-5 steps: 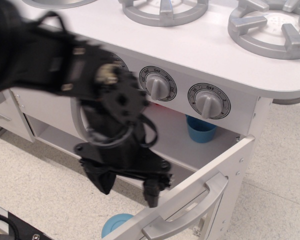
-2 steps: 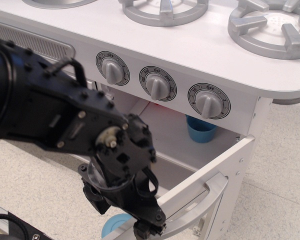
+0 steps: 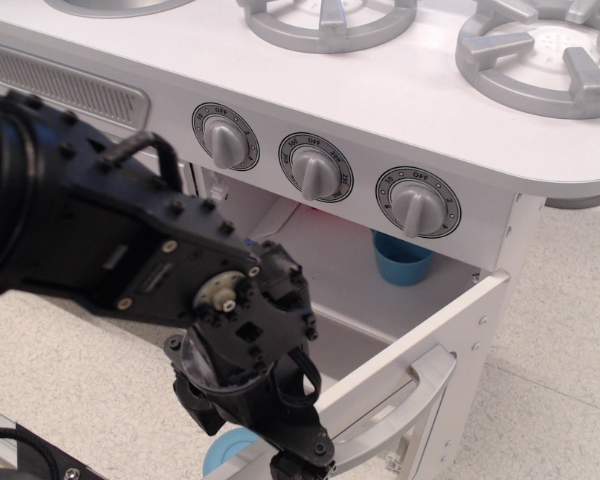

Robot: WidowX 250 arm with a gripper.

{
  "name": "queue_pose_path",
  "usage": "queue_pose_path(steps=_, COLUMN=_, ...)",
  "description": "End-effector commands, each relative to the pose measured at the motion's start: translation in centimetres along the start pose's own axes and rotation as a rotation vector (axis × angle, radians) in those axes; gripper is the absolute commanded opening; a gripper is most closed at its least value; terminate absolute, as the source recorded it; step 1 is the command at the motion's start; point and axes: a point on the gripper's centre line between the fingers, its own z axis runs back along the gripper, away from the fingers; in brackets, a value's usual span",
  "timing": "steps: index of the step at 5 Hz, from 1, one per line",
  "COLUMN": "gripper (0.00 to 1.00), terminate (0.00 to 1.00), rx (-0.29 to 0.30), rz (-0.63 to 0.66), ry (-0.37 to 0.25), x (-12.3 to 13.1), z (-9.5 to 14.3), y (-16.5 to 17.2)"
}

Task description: Close oven

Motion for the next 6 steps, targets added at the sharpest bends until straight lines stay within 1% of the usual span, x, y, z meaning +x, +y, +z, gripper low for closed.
queue_pose_path(steps=1, gripper=1.0, terminate=0.0, rx=0.037, rz=-0.012, ry=-0.014, x=2.1, z=-0.3, y=2.9)
queue_pose_path(steps=2, gripper=1.0, terminate=0.0, rx=0.049, rz=0.028, ry=-0.019, x=3.4, z=0.0, y=5.1)
queue_pose_path(steps=3, gripper=1.0, terminate=0.0, rx=0.073, rz=0.078, ry=-0.039, x=4.8, z=0.4, y=6.9)
queue_pose_path(steps=4, gripper=1.0, terminate=0.0, rx=0.076, rz=0.105, ry=-0.045, x=5.2, z=2.4, y=7.9)
queue_pose_path(steps=5, gripper=1.0, terminate=0.0, rx=0.063, rz=0.195, ry=-0.065, x=3.9, z=4.4, y=7.4)
queue_pose_path(steps=6, gripper=1.0, terminate=0.0, rx=0.072, rz=0.347, ry=-0.02, x=2.5, z=3.2, y=5.6)
